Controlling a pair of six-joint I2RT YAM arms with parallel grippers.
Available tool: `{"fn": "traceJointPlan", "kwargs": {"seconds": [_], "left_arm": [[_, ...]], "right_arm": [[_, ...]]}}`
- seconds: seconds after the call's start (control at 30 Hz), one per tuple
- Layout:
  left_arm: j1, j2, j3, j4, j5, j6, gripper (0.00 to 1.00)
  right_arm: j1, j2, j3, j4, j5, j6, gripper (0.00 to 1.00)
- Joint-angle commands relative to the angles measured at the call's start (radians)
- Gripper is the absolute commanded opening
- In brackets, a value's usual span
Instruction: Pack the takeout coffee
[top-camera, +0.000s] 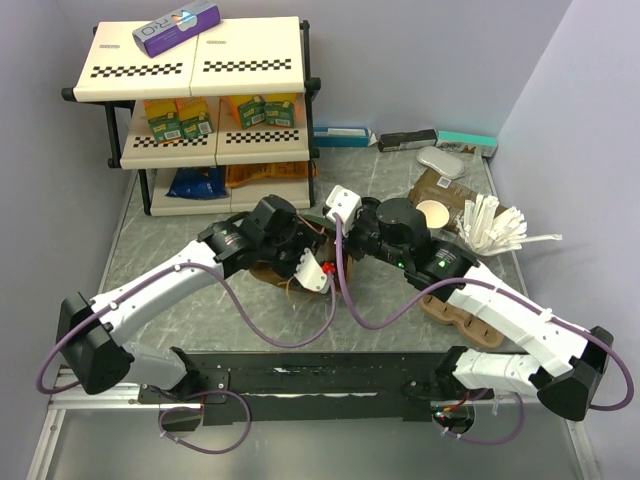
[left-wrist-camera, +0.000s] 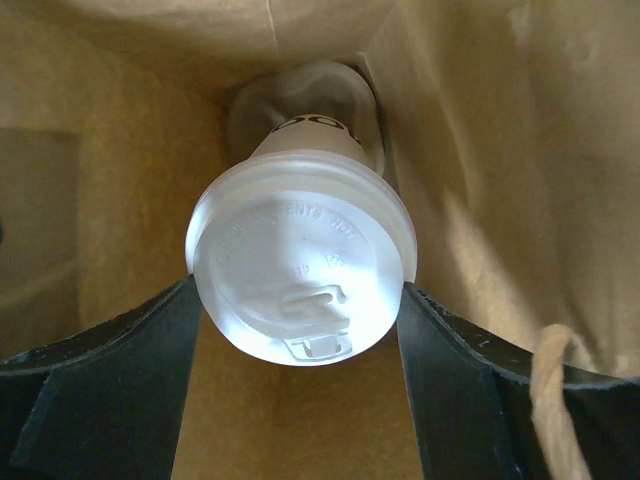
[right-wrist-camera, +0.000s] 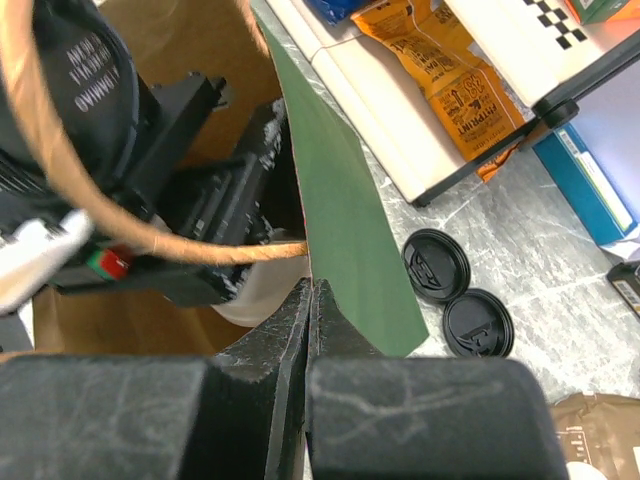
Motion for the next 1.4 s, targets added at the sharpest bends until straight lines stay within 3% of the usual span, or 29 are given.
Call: {"fn": "traceJointPlan", "kwargs": {"seconds": [0.0,0.73,0.87,1.1,1.37], "left_arm": [[-0.024,0.013,-0.012,0.087,-0.049,-0.048,0.01],[-0.097,-0.024,-0.132,0.256,-0.232,-0.153,0.01],[-0.097,-0.053,-0.13,0.218,-0.244,-0.163,0.01],[-0.096,-0.128,-0.181,0.244,-0.253,-0.197,0.01],[-0.096,-0.022,-0.103,0.25,-0.252,-0.183,0.01]], "right_arm": [[0.014,0.008,0.069,0.048,0.025,0.054,0.0],[-0.011,0.078,0.148,-0.007,0.026,0.331,0.0],[-0.081,0.091,0.159,-0.037,0.002,0.424,0.0],[-0.109,0.091,0.159,-0.032,-0.05,0.418,0.0],[-0.089,0.077,0.147,-0.021,-0.095,0.417,0.0]]}}
